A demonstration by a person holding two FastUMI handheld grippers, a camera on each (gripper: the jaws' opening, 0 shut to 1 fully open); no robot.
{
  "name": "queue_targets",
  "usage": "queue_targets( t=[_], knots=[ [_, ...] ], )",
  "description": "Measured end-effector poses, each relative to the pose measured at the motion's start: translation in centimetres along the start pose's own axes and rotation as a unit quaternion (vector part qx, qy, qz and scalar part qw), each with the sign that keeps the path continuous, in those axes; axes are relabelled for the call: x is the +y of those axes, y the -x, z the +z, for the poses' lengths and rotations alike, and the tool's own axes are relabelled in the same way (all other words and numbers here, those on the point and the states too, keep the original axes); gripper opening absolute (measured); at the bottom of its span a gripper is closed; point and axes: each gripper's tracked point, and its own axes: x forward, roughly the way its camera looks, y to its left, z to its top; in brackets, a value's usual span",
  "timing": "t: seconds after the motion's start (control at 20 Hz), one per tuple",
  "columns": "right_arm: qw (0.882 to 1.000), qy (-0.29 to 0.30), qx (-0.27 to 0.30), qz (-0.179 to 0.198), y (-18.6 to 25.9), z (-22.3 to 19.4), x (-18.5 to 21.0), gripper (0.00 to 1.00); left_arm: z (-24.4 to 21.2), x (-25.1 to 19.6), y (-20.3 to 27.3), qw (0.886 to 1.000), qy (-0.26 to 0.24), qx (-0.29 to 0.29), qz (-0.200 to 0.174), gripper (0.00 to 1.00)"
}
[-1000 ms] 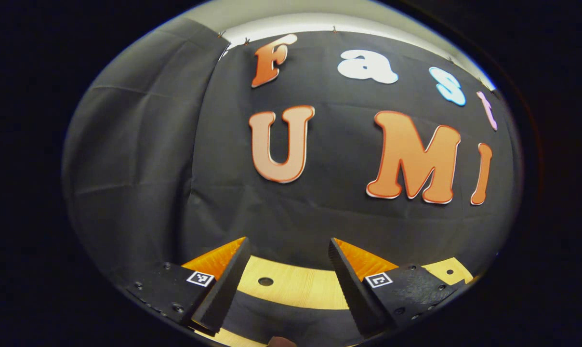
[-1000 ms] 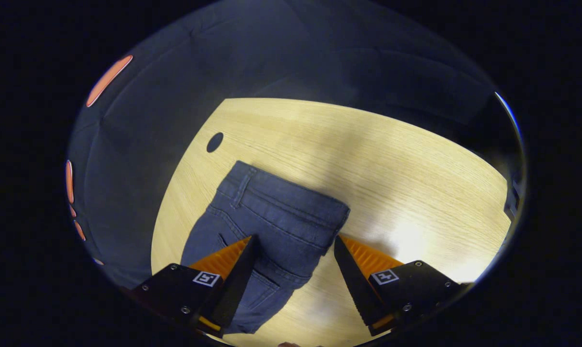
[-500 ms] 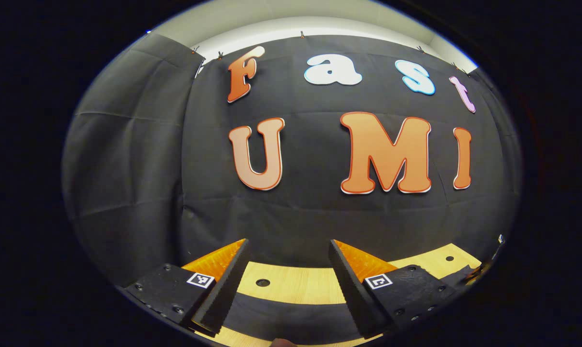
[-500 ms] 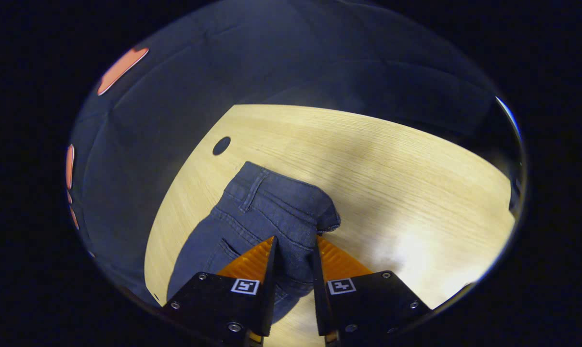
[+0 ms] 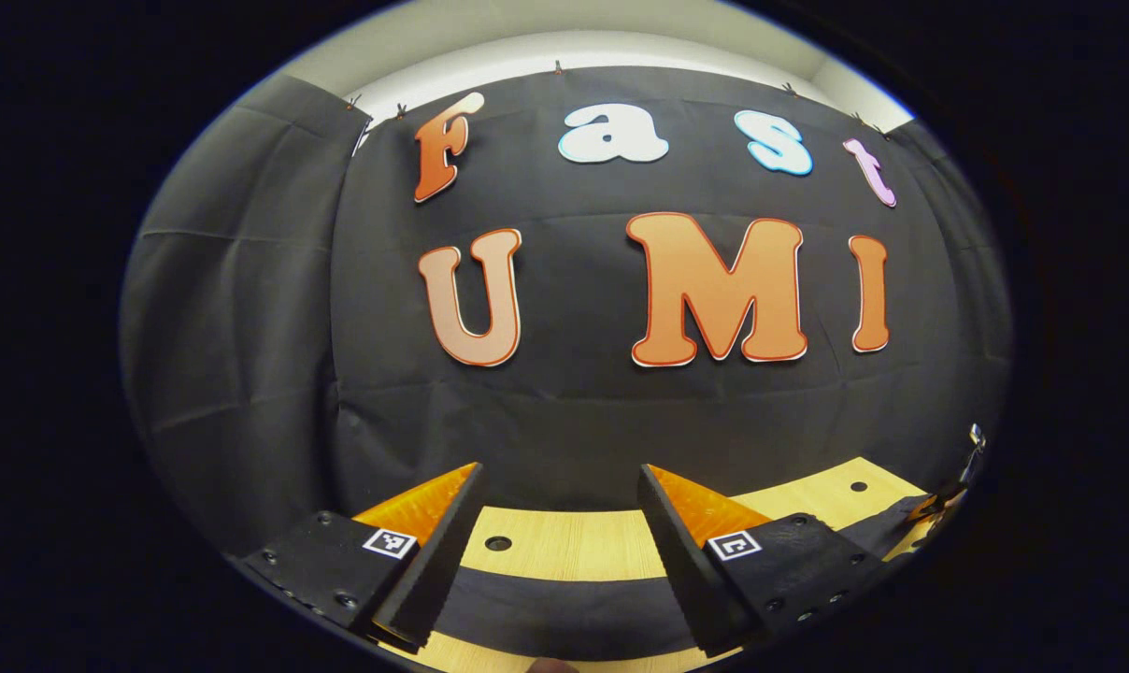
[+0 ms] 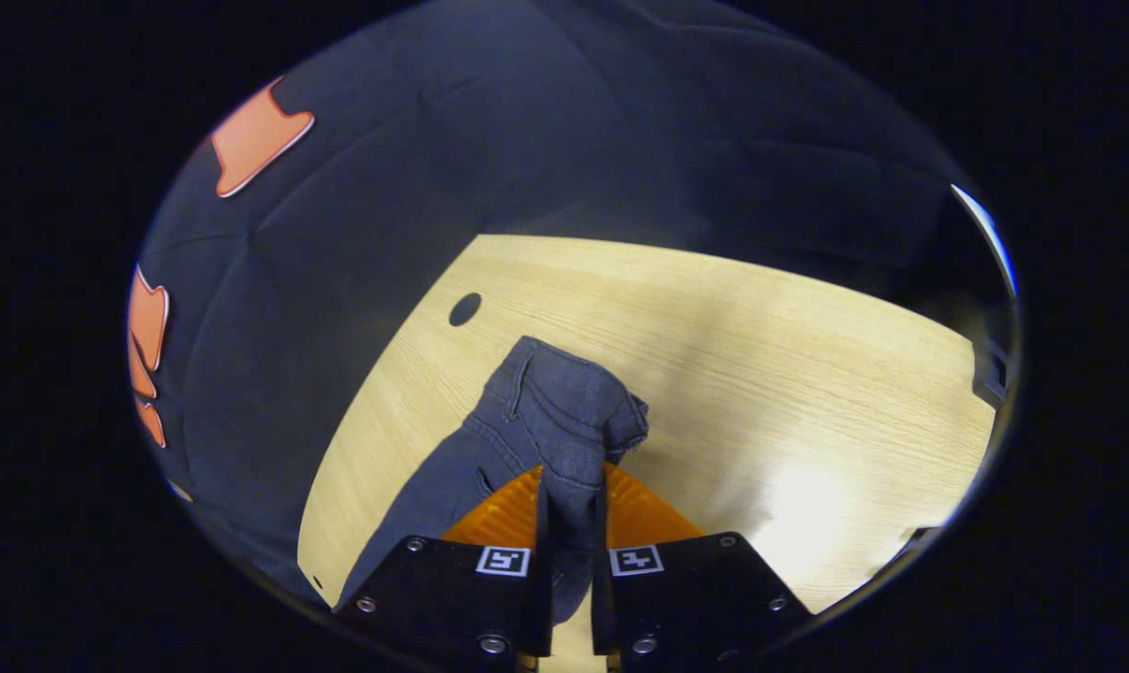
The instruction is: Grasp the waist and the cuffs of the jeans and fold them to make the two legs overlap; first hold the waist and fold one-third of the jeans toward the cuffs, then hold the cuffs and fold the remaining one-third in the same direction to finish folding.
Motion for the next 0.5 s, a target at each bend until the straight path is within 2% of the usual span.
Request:
queue_targets(
  t=[0.2,0.5],
  knots=[
    [0.998,0.042,-0.025,0.031,1.8,0.8,1.8,0.17,1.0,-0.3,0.9,1.000,-0.005,-0.017,-0.011,0.96],
    [0.988,0.135,-0.058,0.057,4.3,-0.2,6.4,0.17,1.9,0.0,2.9,0.999,-0.014,-0.044,-0.008,0.95]
  ],
)
